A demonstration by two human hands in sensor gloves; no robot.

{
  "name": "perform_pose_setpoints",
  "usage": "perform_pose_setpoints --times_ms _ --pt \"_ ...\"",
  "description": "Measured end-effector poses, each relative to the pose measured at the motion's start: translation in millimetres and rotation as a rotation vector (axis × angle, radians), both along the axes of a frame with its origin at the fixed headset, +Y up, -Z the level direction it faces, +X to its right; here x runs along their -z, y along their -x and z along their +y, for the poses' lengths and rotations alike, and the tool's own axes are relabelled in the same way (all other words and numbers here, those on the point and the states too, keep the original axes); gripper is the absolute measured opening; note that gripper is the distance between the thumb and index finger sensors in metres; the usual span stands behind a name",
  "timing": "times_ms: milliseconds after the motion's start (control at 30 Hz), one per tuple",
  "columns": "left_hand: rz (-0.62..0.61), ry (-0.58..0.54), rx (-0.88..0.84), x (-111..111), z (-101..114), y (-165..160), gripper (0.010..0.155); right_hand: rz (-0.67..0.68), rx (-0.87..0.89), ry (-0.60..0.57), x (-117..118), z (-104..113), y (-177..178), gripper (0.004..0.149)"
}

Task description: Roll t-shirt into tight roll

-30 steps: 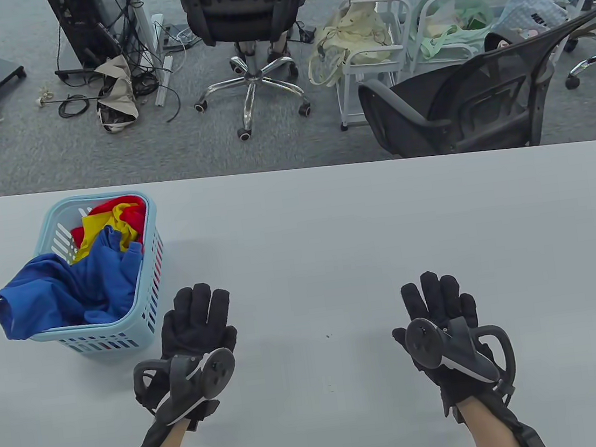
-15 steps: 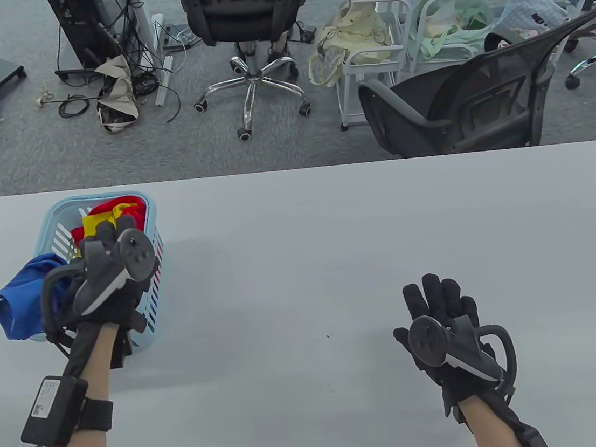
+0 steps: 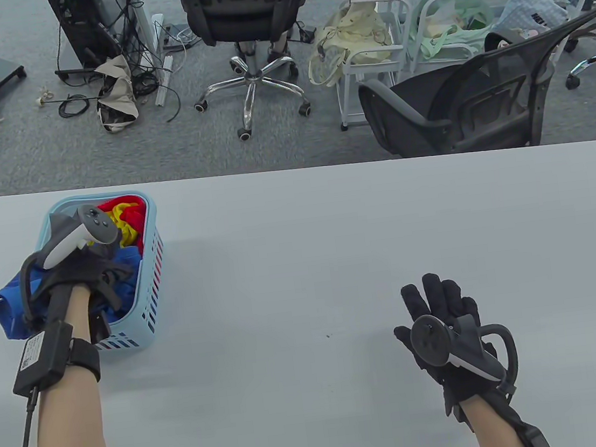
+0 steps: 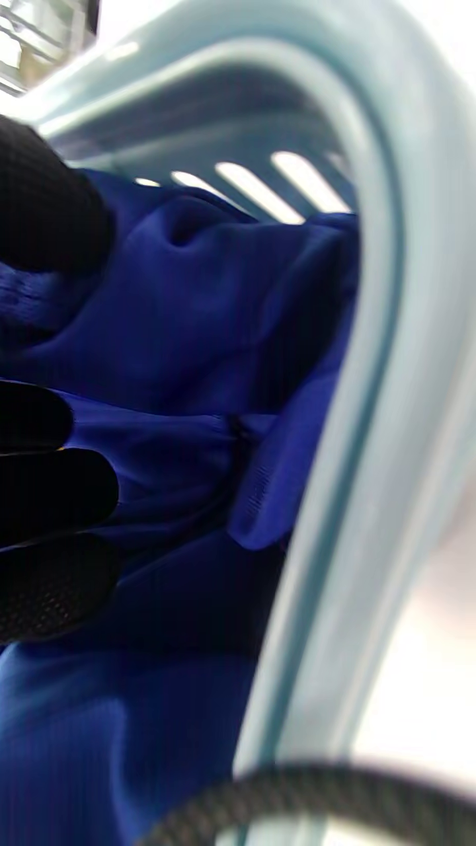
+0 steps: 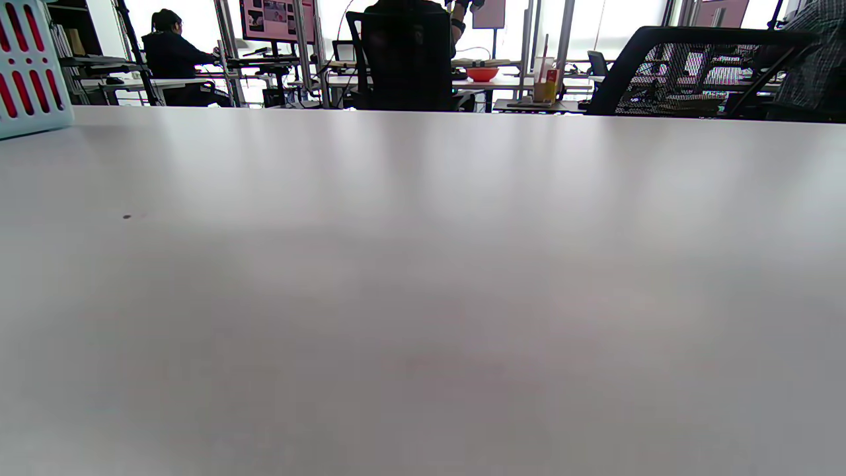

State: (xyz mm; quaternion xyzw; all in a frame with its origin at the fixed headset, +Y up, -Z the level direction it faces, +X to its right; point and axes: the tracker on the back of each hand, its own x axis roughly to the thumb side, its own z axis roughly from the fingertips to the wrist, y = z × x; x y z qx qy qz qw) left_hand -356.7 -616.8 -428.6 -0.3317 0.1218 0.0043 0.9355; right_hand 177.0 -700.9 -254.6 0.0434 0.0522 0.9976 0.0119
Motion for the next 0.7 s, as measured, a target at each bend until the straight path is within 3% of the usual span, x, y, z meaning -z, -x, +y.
perform_pose_setpoints --times_ms 100,200,467,700 --pt "-0.034 0.039 0.081 6.1 -2.4 -2.3 0.094 -0.001 -0.002 -0.002 -0.2 -0.1 0.2 0.071" --pt "-0.031 0.042 0.036 12.3 -5.8 -1.3 0.092 0.003 0.0 -0.013 -0.5 1.1 0.6 0.071" --pt "-0.056 0.009 0.154 24.2 -18.6 -13.2 0.058 -0.005 0.007 -0.029 -1.5 4.7 -0.8 0.071" --pt "-0.037 -0.158 0.192 15.7 1.5 -15.6 0.05 -0.009 0.011 -0.046 -2.0 7.6 -0.8 0.07"
